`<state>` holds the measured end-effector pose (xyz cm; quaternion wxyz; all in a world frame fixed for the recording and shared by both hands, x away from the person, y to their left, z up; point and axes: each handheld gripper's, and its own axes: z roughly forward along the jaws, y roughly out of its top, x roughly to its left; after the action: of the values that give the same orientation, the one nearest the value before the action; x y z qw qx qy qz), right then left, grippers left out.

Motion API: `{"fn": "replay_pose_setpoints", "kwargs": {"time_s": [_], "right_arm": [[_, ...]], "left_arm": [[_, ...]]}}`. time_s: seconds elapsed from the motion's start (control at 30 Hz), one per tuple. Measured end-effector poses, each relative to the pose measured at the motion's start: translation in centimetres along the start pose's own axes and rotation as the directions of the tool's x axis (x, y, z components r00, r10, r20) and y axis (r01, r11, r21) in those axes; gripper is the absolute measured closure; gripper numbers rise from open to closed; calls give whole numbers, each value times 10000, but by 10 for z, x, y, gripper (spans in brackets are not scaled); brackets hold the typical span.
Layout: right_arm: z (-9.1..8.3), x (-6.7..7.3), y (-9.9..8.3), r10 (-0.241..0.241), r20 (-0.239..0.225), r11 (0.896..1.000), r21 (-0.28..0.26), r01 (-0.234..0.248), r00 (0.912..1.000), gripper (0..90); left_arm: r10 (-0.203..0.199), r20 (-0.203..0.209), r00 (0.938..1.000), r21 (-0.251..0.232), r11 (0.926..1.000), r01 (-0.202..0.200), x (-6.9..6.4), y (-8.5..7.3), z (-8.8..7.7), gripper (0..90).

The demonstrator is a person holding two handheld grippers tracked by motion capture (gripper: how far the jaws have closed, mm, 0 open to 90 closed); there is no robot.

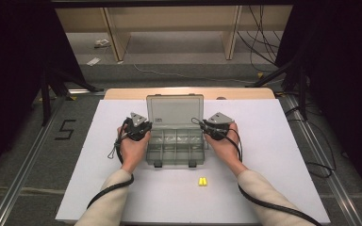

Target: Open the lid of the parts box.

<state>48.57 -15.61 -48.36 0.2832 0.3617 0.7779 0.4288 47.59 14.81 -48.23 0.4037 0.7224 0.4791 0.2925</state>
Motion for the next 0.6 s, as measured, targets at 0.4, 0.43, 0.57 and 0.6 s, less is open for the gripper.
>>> {"fn": "replay_pose_setpoints", "kwargs": {"time_s": [0.4, 0.43, 0.57, 0.6], "right_arm": [[-6, -8, 4, 379, -354, 9988, -307, -390, 9987, 585], [-8, -8, 4, 367, -461, 9986, -374, -384, 9983, 569], [-18, -11, 5, 358, -771, 9976, -564, -402, 9964, 510], [-21, -12, 6, 434, -804, 9970, -601, -483, 9958, 488]], "left_arm": [[-163, -24, 9999, 77, 9998, 163, 2, 2, -6, 669], [-132, 57, 9999, 92, 9999, 132, 3, 2, -8, 644], [-42, 134, 9999, 113, 9999, 41, 5, 3, -17, 536], [-86, 171, 9998, 80, 9999, 84, 5, 3, -19, 509]]}}
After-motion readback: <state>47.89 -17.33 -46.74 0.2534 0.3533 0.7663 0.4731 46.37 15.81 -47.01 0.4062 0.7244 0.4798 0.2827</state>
